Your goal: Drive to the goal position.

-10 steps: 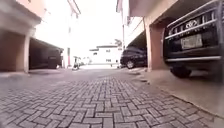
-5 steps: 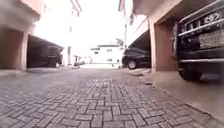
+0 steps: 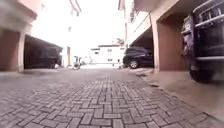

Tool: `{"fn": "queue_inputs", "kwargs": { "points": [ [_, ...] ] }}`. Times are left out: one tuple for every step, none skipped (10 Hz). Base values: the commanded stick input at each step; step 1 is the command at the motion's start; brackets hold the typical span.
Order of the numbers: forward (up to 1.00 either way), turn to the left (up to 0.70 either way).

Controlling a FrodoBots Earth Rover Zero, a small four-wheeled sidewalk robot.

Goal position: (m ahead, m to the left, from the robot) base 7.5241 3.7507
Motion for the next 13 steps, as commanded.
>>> {"fn": "queue_inputs", "kwargs": {
  "points": [
    [0.70, 0.00],
    [0.70, 0.00],
    [0.70, 0.00],
    [0.70, 0.00],
    [0.70, 0.00],
    [0.70, 0.00],
    [0.70, 0.00],
    [0.70, 0.00],
    [0.70, 0.00],
    [0.70, 0.00],
    [0.70, 0.00],
    [0.70, 0.00],
    [0.70, 0.00]
  ]
}}
